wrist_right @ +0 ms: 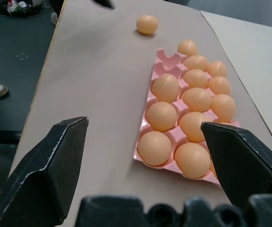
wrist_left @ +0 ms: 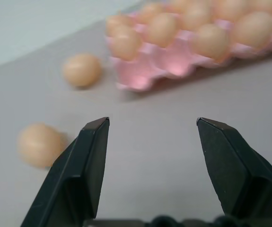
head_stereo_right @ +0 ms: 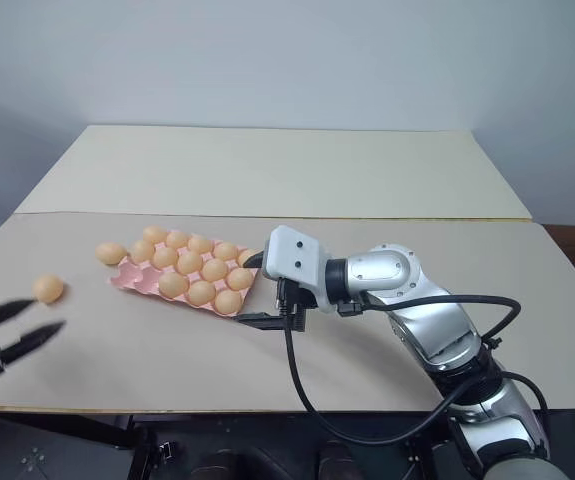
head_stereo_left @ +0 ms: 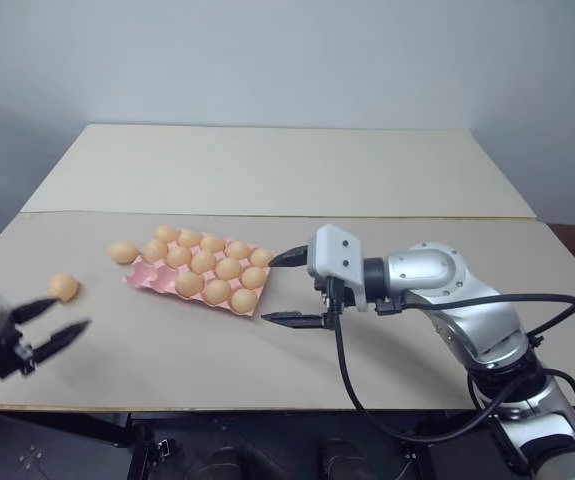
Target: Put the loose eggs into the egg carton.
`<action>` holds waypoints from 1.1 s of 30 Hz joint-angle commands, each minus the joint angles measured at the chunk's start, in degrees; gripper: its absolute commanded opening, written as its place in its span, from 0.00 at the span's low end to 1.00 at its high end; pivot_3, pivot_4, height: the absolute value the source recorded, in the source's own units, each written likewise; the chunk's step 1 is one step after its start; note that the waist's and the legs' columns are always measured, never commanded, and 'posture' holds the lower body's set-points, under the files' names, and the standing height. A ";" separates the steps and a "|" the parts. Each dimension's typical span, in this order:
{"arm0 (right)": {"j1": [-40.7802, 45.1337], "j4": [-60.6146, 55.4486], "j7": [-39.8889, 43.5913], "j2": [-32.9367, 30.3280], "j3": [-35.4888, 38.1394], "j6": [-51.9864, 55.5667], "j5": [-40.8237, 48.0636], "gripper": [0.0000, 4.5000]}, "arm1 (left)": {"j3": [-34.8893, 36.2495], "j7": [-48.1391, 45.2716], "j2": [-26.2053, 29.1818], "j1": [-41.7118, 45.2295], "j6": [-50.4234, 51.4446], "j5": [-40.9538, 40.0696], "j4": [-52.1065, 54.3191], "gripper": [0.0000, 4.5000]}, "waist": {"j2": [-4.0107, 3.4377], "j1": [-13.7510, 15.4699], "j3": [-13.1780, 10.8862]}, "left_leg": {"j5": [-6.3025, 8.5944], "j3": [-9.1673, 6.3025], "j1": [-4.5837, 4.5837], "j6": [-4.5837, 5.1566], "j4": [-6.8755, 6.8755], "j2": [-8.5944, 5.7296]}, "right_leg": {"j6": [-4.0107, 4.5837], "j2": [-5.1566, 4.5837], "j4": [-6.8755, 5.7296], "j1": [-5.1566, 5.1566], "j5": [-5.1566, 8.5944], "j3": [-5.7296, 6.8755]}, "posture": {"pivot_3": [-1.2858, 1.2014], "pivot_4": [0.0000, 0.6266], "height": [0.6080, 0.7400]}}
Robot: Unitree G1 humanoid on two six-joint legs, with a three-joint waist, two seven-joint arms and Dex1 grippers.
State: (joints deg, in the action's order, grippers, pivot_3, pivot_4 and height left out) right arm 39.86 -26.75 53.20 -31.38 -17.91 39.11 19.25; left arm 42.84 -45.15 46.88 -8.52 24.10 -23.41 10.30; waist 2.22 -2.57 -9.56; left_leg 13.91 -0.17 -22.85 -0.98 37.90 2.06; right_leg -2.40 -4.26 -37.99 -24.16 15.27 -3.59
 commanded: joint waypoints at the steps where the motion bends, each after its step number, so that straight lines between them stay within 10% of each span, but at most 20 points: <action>1: -0.08 -1.61 -1.65 -0.30 1.15 -0.09 -0.53 0.99 | -1.67 10.67 -0.93 4.88 0.48 4.85 -4.46 0.72 | 0.03 0.06 0.02 | 0.00 0.00 -0.01 0.00 0.00 -0.01 | 0.00 -0.01 0.01 0.00 0.00 0.00 | 0.52 0.24 1.00; 28: -2.90 -4.86 -6.89 -3.16 2.80 5.29 0.58 0.99 | -15.71 15.08 -3.47 28.75 -4.98 6.38 -38.51 0.72 | 0.11 0.14 0.06 | -0.01 -0.03 -0.23 -0.01 0.03 -0.09 | -0.02 -0.08 0.00 -0.12 -0.01 0.09 | 0.52 0.24 1.00; 33: -2.82 -4.75 -7.90 -3.09 3.02 5.95 0.44 1.00 | -17.77 15.36 -2.80 28.35 -3.00 8.01 -38.00 0.43 | 0.11 0.08 0.07 | -0.01 -0.05 -0.20 -0.01 0.05 -0.07 | -0.02 -0.06 -0.03 -0.11 -0.01 0.09 | 0.52 0.24 1.00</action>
State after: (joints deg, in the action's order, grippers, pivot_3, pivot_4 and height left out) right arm 36.97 -29.39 45.92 -34.22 -16.99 44.62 19.30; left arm 25.40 -30.27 42.82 19.60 20.38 -15.94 -28.34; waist 2.33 -2.49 -9.50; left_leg 13.90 -0.21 -23.03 -0.99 37.95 1.98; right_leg -2.42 -4.33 -38.03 -24.25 15.25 -3.51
